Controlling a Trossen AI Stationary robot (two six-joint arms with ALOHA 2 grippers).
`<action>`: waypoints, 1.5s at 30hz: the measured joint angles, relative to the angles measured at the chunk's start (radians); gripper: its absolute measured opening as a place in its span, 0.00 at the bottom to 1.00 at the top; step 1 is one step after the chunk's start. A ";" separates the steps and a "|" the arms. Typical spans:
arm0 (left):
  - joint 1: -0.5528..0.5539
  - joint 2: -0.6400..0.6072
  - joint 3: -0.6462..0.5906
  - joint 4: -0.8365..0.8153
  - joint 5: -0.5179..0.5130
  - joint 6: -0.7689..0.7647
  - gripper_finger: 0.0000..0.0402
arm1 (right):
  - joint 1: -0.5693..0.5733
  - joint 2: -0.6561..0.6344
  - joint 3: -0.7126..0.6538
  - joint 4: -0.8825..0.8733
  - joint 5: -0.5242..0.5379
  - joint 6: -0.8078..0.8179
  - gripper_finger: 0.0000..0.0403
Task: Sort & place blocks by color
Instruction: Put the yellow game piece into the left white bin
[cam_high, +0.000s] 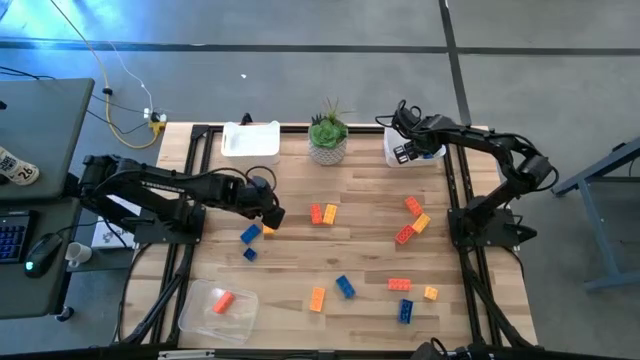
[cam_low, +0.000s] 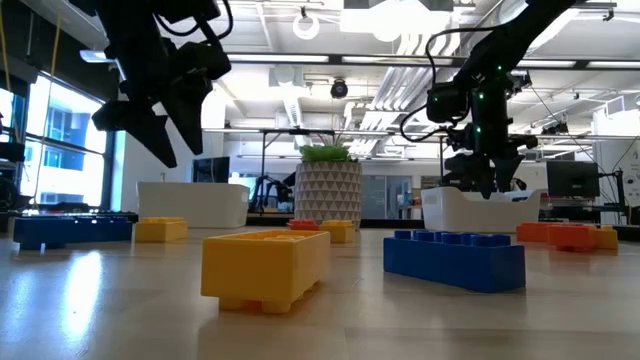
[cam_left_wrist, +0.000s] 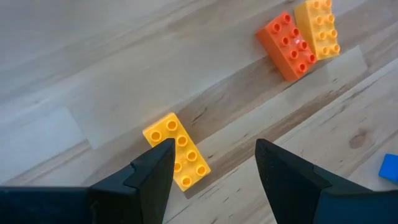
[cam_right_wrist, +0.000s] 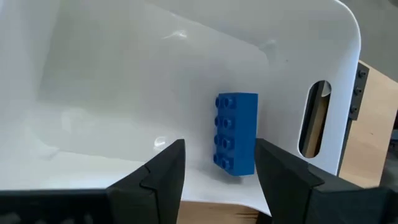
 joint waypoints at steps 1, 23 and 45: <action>-0.005 0.000 0.000 0.001 -0.002 -0.010 0.52 | 0.000 0.000 0.000 0.000 0.000 0.001 0.44; -0.122 0.001 -0.012 -0.113 -0.105 -0.330 0.52 | 0.000 -0.001 0.000 0.001 0.000 -0.003 0.44; -0.120 0.274 -0.024 0.026 -0.052 -0.392 0.52 | 0.001 -0.001 0.000 0.006 -0.015 -0.029 0.44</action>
